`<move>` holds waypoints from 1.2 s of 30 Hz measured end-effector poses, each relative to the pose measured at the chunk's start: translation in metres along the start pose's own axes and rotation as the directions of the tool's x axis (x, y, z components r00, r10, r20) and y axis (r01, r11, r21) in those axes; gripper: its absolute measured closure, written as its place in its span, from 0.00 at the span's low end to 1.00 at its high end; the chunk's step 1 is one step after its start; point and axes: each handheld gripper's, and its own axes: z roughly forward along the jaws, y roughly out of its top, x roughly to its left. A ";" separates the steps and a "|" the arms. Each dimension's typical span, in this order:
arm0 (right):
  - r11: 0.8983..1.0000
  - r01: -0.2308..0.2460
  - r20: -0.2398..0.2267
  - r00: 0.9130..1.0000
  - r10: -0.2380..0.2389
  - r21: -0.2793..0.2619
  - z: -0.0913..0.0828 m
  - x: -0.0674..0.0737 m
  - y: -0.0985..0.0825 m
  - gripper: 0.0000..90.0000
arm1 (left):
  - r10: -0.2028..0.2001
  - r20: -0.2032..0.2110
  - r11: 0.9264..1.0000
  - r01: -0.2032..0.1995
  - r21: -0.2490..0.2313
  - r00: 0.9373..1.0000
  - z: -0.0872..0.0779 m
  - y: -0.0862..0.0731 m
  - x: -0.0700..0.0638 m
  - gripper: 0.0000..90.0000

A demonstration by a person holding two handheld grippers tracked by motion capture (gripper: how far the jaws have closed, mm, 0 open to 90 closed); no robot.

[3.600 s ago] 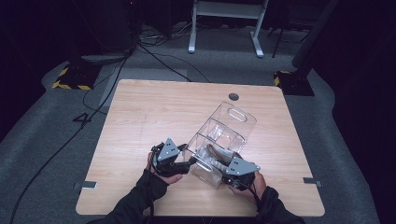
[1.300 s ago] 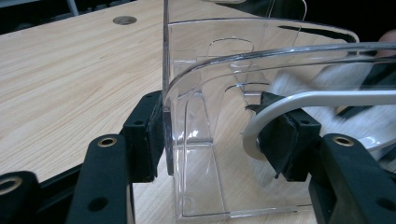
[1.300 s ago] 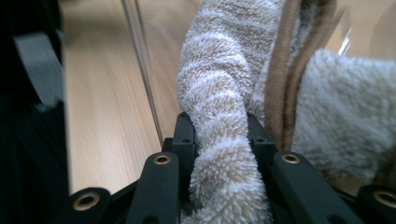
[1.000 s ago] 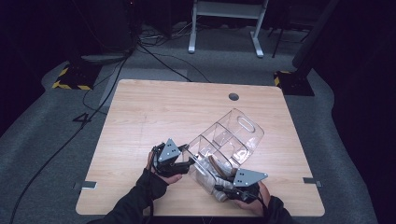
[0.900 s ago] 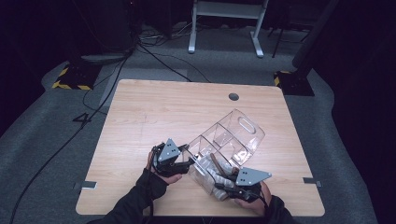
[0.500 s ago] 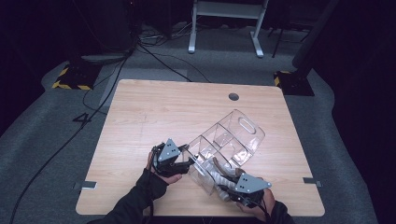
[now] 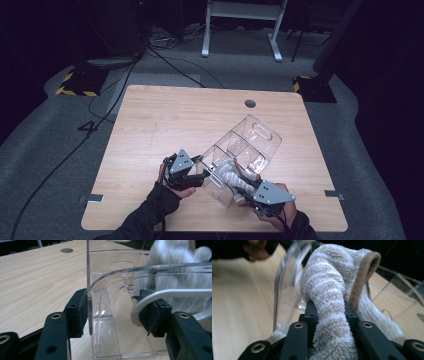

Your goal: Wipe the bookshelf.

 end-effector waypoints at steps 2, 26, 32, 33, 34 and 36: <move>1.000 0.015 0.012 1.000 -0.015 -0.017 0.004 -0.001 0.008 0.80 | -0.005 0.001 1.000 0.005 0.001 1.000 0.000 0.000 0.000 0.48; 0.992 -0.057 -0.166 0.983 0.076 0.114 0.038 0.003 -0.038 0.80 | 0.000 0.005 1.000 0.000 -0.001 1.000 0.001 0.000 0.001 0.48; 0.992 -0.084 -0.202 0.974 0.102 0.096 0.040 -0.002 -0.033 0.80 | -0.005 0.005 1.000 0.005 -0.004 1.000 0.001 0.000 0.000 0.48; 0.994 -0.075 -0.206 0.975 0.089 0.076 0.038 -0.003 -0.029 0.80 | -0.005 0.006 1.000 0.005 -0.005 1.000 0.001 -0.001 0.000 0.48; 0.996 -0.077 -0.209 0.974 0.086 0.053 0.036 -0.006 -0.025 0.80 | -0.008 0.007 1.000 0.008 -0.006 1.000 0.001 -0.001 0.000 0.48; 0.997 -0.079 -0.207 0.975 0.077 -0.002 0.031 -0.012 -0.012 0.80 | -0.007 0.006 1.000 0.007 -0.003 1.000 0.001 0.000 0.000 0.47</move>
